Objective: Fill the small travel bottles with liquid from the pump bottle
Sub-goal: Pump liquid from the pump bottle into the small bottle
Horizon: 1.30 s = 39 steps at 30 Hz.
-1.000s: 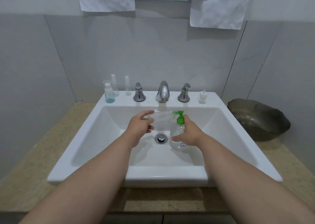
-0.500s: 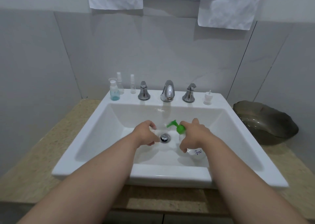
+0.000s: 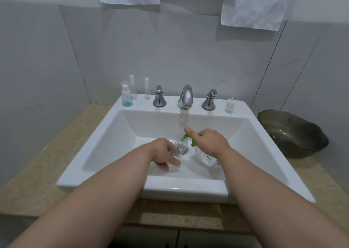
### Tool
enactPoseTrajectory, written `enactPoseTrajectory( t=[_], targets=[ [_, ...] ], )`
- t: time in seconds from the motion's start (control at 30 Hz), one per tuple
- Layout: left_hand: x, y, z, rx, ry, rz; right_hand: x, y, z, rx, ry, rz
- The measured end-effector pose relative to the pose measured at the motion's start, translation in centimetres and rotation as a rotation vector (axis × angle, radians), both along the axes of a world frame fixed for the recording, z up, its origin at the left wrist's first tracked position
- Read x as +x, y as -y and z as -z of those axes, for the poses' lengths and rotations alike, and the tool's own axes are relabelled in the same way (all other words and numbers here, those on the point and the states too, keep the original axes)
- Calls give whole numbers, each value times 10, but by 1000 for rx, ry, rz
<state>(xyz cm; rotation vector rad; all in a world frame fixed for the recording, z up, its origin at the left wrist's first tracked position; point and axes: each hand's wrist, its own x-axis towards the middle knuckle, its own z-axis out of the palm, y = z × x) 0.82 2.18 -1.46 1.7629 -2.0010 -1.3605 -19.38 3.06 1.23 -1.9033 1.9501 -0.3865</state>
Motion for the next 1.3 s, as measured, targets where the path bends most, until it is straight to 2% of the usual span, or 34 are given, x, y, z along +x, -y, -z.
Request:
enactPoseTrajectory(
  t=[0.17,0.43,0.67,0.8,1.03,1.2,1.3],
  targets=[
    [3,4,5,-19,14,-3,8,7,6,-65,-106,-3],
    [5,9,10,-112,42,32,9,17,9,-132,-76,-22],
    [4,10,8,-189,-63,-18,-6,13,14,-168,-71,61],
    [1,10,6,-225,-162,-90,-11,15,11,-168,-16,121],
    [1,10,6,-288,-184,-128,-12,13,7,-234,155,147],
    [0,12,7,-285,-200,-131,-15,11,11,-227,79,149],
    [0,12,6,-264,-256,-161,-17,11,13,-217,122,162]
  ],
)
